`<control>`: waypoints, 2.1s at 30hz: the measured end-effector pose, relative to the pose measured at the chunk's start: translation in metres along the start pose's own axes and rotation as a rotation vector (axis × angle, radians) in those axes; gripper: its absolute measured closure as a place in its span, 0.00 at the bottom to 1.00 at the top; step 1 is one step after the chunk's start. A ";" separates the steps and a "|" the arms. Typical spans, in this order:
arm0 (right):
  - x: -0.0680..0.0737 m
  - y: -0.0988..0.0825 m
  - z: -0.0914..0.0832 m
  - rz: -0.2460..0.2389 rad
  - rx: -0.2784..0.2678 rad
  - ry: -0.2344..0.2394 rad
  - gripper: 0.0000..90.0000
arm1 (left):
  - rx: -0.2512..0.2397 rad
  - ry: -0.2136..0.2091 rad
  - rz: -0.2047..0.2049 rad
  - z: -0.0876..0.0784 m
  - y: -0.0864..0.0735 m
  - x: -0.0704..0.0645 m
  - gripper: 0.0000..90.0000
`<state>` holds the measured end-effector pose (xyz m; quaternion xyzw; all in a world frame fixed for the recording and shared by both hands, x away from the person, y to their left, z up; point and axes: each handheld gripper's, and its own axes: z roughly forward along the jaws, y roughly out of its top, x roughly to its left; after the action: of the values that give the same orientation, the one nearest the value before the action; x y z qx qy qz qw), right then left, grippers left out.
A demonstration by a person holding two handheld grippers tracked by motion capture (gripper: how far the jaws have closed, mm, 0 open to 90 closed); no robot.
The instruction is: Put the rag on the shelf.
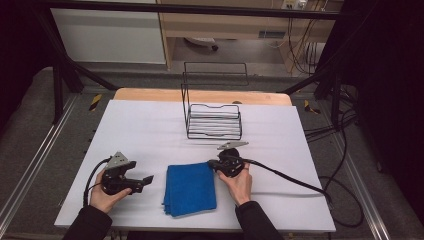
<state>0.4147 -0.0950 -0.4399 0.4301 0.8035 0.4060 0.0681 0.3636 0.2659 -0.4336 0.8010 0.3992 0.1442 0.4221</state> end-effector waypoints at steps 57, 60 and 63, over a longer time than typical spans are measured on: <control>-0.037 -0.038 -0.063 -0.061 -0.105 0.030 0.06 | 0.189 -0.012 -0.059 0.096 0.058 -0.037 0.70; -0.037 -0.038 -0.063 -0.063 -0.102 0.028 0.06 | 0.193 -0.018 -0.058 0.097 0.057 -0.040 0.73; -0.037 -0.039 -0.061 -0.070 -0.100 0.029 0.07 | 0.193 -0.022 -0.055 0.097 0.056 -0.041 0.77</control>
<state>0.3853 -0.1708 -0.4360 0.3921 0.7975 0.4492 0.0921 0.4212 0.1617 -0.4437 0.8282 0.4285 0.0848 0.3512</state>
